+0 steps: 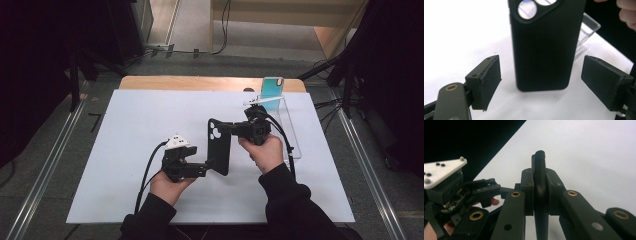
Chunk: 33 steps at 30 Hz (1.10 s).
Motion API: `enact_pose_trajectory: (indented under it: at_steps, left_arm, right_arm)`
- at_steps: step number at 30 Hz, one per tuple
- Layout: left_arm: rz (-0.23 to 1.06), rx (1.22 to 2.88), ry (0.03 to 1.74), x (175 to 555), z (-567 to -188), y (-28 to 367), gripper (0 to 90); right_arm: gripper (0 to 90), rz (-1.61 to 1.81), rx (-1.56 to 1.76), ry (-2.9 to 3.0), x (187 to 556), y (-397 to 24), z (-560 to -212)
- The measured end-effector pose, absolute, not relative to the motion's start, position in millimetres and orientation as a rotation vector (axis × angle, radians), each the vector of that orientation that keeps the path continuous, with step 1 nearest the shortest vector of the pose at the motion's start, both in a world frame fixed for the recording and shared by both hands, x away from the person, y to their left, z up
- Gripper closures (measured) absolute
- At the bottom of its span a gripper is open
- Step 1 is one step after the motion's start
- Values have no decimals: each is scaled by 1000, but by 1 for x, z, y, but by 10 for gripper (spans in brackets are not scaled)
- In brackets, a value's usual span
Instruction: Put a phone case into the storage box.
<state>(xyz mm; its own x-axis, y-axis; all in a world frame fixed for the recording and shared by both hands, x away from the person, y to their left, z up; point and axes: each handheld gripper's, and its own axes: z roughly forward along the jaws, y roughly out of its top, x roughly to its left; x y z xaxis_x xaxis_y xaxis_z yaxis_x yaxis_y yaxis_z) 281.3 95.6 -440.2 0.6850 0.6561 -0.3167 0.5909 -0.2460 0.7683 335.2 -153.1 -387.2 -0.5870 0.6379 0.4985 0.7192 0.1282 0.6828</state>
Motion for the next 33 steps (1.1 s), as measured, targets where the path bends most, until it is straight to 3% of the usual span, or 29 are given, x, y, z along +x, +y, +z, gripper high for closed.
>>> enact_pose_trajectory:
  at_steps: [33]
  left_arm:
    - [-58, 2067, 790, 306, -406, 115, 217]
  right_arm:
    - [768, -1500, -959, -2514, 319, -164, -384]
